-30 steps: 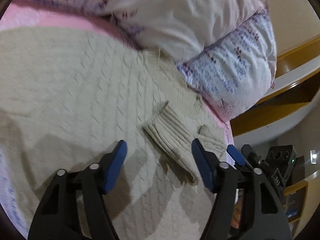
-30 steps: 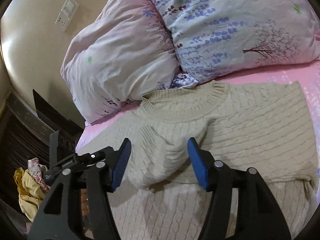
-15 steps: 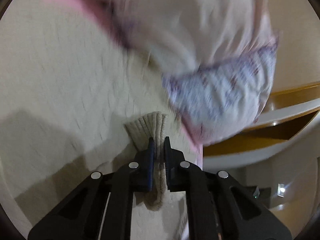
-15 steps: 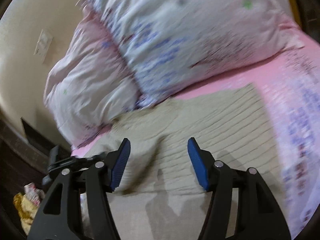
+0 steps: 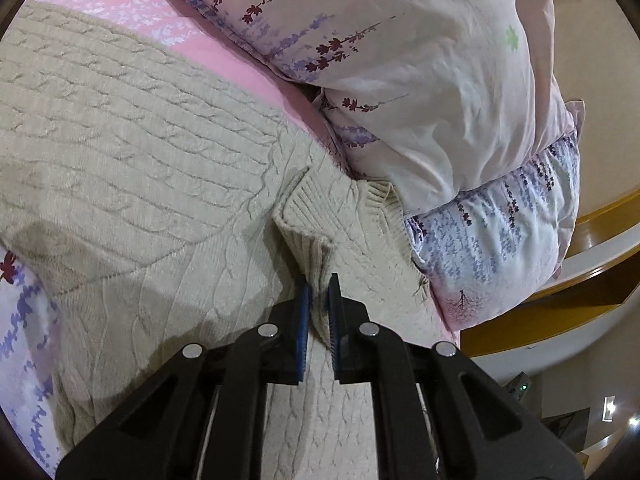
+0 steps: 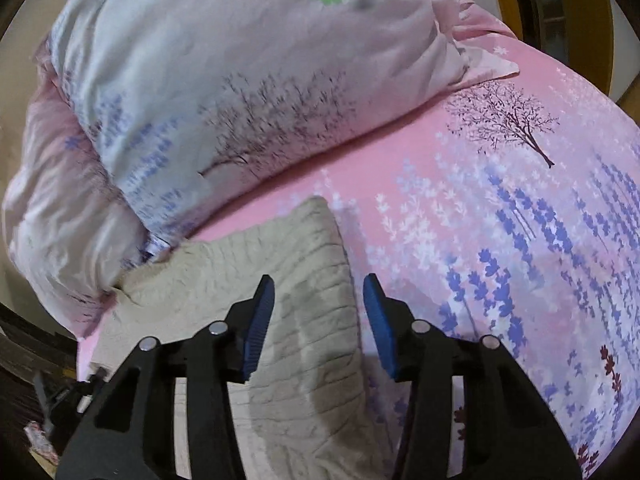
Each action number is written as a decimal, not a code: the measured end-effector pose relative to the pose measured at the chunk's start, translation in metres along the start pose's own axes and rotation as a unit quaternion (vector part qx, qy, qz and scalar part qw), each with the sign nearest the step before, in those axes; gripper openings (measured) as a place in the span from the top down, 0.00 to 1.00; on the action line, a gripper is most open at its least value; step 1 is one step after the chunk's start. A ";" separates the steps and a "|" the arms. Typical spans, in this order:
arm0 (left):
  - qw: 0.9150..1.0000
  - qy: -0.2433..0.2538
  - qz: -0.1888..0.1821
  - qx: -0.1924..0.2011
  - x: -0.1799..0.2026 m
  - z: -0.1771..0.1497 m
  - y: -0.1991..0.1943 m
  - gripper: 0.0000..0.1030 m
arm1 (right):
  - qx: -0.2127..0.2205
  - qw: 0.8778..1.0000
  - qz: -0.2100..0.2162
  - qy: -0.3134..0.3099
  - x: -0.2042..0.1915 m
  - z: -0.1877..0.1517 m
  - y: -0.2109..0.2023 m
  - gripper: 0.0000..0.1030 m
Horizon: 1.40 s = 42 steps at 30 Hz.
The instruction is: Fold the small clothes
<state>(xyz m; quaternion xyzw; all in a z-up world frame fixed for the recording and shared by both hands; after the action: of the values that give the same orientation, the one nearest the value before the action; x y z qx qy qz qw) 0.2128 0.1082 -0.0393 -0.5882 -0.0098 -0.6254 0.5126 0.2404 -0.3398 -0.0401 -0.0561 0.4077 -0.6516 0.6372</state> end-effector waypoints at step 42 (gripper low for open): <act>0.949 -0.255 0.046 0.182 -0.179 0.058 -0.178 0.62 | -0.039 0.972 0.009 -0.232 -0.147 -0.095 0.008 0.34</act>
<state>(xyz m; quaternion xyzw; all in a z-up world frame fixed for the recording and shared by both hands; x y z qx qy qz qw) 0.1002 0.3410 -0.0496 -0.6246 -0.2268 -0.4183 0.6192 0.2173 -0.1657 -0.0422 -0.2275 0.2742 -0.5986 0.7174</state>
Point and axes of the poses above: each gripper's, at about its wrist camera, not at the fingertips, and y roughly the way its jaws point, x to its right, z to its top, the point moved 5 cm from there along y, roughly the way its jaws point, and after that the axes turned 3 degrees about z, right-handed, at the moved point
